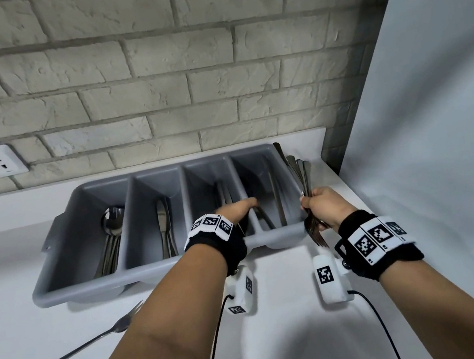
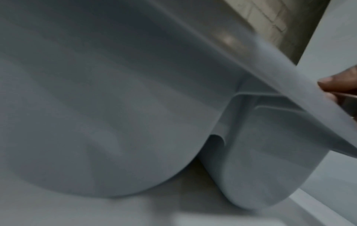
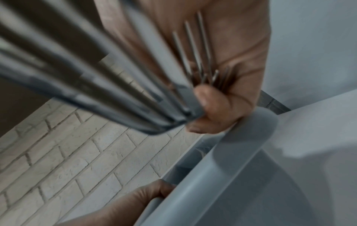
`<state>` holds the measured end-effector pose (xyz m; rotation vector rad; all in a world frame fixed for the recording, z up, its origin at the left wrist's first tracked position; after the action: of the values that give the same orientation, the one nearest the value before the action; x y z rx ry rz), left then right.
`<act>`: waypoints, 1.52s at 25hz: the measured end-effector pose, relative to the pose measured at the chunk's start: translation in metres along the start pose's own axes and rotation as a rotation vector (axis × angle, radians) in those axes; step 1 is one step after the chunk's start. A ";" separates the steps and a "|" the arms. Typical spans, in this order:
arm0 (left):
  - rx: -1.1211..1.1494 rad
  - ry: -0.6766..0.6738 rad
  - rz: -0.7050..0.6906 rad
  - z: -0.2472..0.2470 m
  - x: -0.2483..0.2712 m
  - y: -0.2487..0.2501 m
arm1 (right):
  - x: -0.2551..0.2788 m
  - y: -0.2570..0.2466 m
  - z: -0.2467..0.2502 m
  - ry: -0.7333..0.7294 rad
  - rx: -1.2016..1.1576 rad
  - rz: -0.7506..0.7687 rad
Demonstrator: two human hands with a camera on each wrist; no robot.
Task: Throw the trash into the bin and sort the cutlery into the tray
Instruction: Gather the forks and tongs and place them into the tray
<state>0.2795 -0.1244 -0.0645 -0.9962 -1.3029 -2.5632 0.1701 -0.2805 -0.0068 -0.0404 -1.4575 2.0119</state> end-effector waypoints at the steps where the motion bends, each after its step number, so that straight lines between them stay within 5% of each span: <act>1: 0.020 0.009 -0.011 0.001 0.001 0.004 | 0.000 0.001 0.000 0.005 0.001 0.005; 10: 0.345 0.162 -0.052 0.008 0.006 0.007 | -0.003 -0.001 -0.005 -0.002 0.029 0.025; 15: 0.686 0.014 -0.070 0.030 0.009 0.004 | 0.004 -0.015 -0.028 -0.084 -0.010 0.025; 20: 0.700 -0.008 -0.112 0.081 0.029 -0.008 | 0.005 -0.035 -0.067 -0.181 0.036 0.099; 24: 0.606 0.096 -0.156 0.119 0.040 -0.022 | 0.003 -0.050 -0.100 -0.235 0.003 0.123; 28: 0.182 0.229 -0.064 0.140 0.037 -0.046 | -0.002 -0.060 -0.129 -0.284 0.078 0.112; 38: -0.314 0.209 -0.018 0.141 0.037 -0.049 | -0.019 -0.059 -0.170 -0.309 0.638 0.041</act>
<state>0.3050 0.0200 -0.0171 -0.7311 -0.8810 -2.8519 0.2788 -0.1366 -0.0273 0.5320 -0.9183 2.5076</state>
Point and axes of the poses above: each hand's wrist, its own x-axis away from the middle knuckle, its own z-axis out of the back of the hand, y = z × x, the point moved 5 cm from there along -x, towards the middle knuckle, and after that the axes turned 6 degrees about -x, right-handed, at the moved point
